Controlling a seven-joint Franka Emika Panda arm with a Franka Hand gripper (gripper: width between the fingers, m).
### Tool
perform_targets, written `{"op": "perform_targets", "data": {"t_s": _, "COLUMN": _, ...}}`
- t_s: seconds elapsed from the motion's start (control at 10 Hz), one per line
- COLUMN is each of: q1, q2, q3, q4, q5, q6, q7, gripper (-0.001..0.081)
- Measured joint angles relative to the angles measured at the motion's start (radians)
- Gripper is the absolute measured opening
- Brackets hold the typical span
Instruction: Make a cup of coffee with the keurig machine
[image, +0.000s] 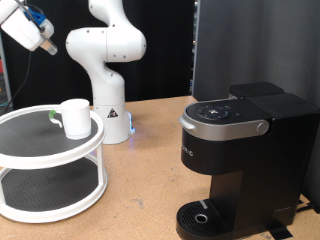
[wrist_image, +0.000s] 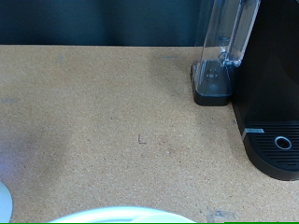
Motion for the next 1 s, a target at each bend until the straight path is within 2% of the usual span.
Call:
{"op": "perform_targets", "data": {"t_s": 0.4, "q1": -0.002, "q2": 0.000, "q3": -0.029, "q4": -0.049, "q5": -0.037, "q6": 0.086, "q7": -0.069, "gripper": 0.0002}}
{"op": "perform_targets", "data": {"t_s": 0.7, "q1": -0.003, "q2": 0.001, "q3": -0.038, "q4": -0.091, "q5": -0.040, "q6": 0.162, "q7": -0.072, "gripper": 0.0002}}
{"op": "perform_targets", "data": {"t_s": 1.0, "q1": -0.003, "q2": 0.019, "q3": -0.039, "q4": -0.109, "q5": -0.040, "q6": 0.202, "q7": -0.072, "gripper": 0.0002}}
